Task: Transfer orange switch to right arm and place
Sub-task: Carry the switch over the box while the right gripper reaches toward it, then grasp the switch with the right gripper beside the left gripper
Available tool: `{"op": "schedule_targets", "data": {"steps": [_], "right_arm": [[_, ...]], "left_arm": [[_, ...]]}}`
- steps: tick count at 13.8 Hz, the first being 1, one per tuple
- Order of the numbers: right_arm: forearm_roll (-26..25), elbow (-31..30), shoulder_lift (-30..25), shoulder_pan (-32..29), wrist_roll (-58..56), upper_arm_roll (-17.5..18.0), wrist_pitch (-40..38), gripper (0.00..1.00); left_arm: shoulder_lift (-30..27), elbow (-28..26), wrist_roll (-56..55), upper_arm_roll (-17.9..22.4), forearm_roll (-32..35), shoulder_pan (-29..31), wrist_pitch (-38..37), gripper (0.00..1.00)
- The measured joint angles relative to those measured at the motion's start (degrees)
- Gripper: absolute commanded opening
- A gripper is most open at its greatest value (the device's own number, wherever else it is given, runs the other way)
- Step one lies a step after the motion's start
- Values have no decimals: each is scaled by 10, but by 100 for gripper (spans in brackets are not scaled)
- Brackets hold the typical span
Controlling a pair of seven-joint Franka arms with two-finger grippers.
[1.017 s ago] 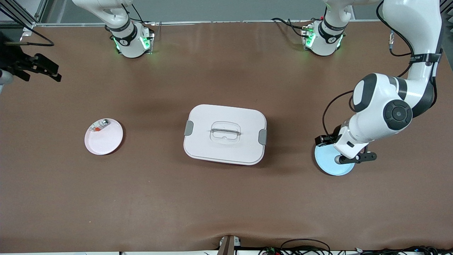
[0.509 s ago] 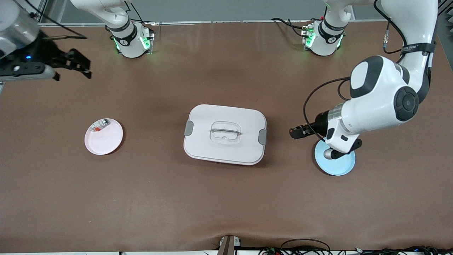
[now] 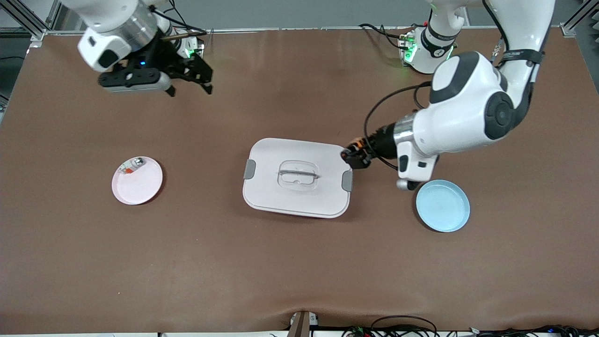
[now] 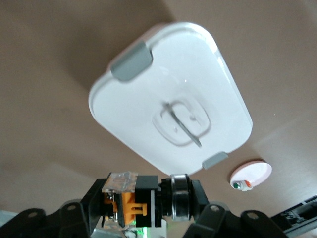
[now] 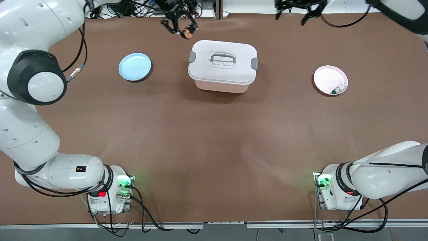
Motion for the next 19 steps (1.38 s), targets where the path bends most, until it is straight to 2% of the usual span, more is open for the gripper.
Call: {"op": "schedule_targets", "data": {"steps": [2, 5, 8, 11, 15, 19], "right_arm": [[55, -24, 1, 11, 32, 0, 49, 100], [97, -82, -3, 15, 36, -2, 141, 100], [140, -132, -8, 40, 69, -2, 230, 100], [144, -151, -9, 79, 146, -2, 298, 100], [146, -158, -1, 97, 215, -2, 327, 100], [146, -150, 31, 108, 251, -2, 334, 100]], "left_arm": [[6, 8, -58, -1, -23, -26, 0, 0], [12, 12, -104, -2, -55, -53, 0, 0], [22, 13, -112, -2, -116, -62, 3, 0], [38, 21, -112, -1, -155, -62, 5, 0], [51, 23, -115, -2, -160, -81, 31, 0], [54, 23, -140, -2, -160, -96, 38, 0]]}}
